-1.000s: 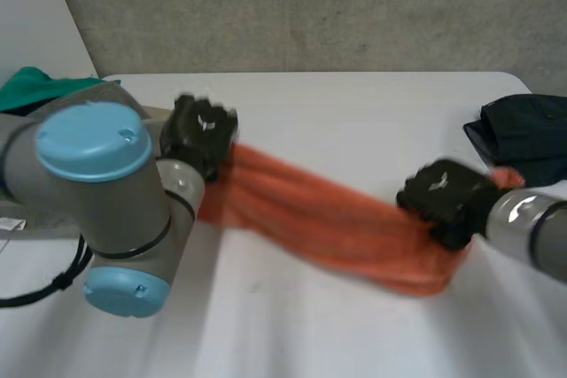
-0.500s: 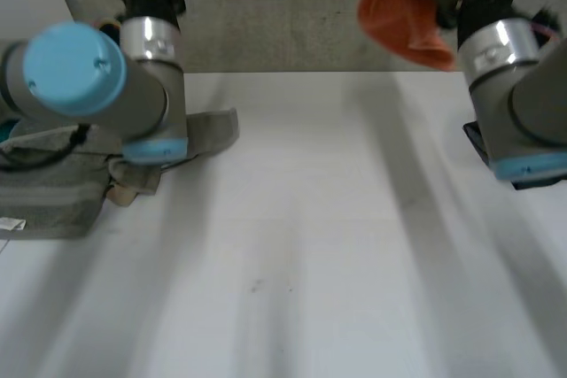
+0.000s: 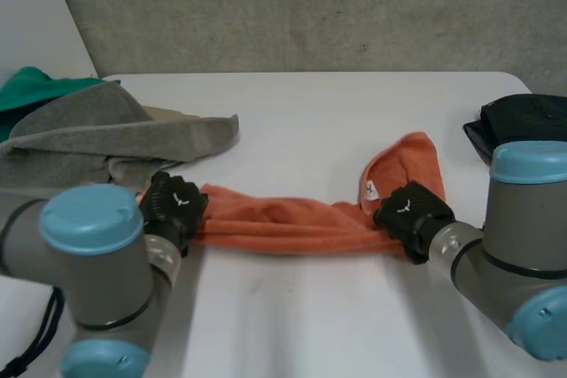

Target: Fold the laundry.

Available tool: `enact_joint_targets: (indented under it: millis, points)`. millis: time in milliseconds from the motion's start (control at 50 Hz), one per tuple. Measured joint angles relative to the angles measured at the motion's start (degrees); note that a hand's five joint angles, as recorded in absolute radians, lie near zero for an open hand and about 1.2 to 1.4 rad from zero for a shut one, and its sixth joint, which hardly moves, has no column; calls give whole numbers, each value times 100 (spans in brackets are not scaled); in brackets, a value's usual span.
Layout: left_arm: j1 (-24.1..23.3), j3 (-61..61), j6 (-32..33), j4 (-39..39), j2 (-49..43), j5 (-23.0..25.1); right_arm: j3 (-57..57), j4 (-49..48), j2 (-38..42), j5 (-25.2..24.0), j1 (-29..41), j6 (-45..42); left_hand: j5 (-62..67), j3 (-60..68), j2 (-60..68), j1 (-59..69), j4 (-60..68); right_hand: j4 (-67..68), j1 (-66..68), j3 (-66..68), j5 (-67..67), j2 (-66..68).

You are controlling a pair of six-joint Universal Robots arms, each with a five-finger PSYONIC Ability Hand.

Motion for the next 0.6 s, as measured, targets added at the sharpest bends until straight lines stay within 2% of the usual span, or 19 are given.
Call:
enact_joint_targets:
  millis: [20, 40, 60, 80, 120, 160, 300, 380, 480, 600]
  points:
    - [-3, -38, -3, -26, 65, -2, 18, 26, -36, -4, -2, -5, -553, -634, -682, -654, -640, -310, -384, -405, -430, -420]
    - [-11, -112, -9, -75, 204, -4, 58, 80, -126, -10, -8, -11, -1026, -1111, -1074, -1202, -1132, -1199, -1117, -1205, -1360, -1235]
    - [-23, -180, -13, -122, 362, -3, 90, 113, -231, -17, -16, -9, -2412, -2476, -2460, -2738, -2521, -2368, -2266, -2382, -2504, -2413]
    - [-33, -214, -14, -154, 464, -1, 115, 135, -313, -21, -23, -4, -2721, -2773, -2762, -3058, -2822, -2907, -2904, -3020, -3155, -3066]
    - [-49, -247, -16, -222, 664, 8, 159, 152, -509, -39, -39, 26, -4298, -4302, -4291, -4516, -4377, -3773, -3691, -3788, -3925, -3832]
    - [-53, -217, -16, -302, 824, 28, 190, 147, -714, -78, -56, 80, -4877, -4893, -4851, -4859, -4931, -4086, -3850, -4091, -4155, -4043]
    - [47, 328, -30, -557, 935, 251, 218, 118, -1157, -352, -211, 441, -4925, -4941, -4897, -4859, -4973, -4098, -3850, -4091, -4154, -4044]
    - [317, 840, -172, -677, 739, 652, 217, 127, -1279, -580, -364, 702, -4753, -4874, -4768, -4779, -4868, -4098, -3850, -4091, -4153, -4044]
    - [735, 1554, -593, -982, 119, 1228, 227, 147, -1307, -849, -540, 902, -4214, -4338, -4255, -4159, -4315, -4098, -3850, -4091, -4153, -4044]
    - [1008, 2289, -925, -1665, -789, 1491, 306, 151, -1286, -973, -711, 923, -3975, -4092, -4039, -4037, -4077, -4098, -3851, -4091, -4154, -4043]
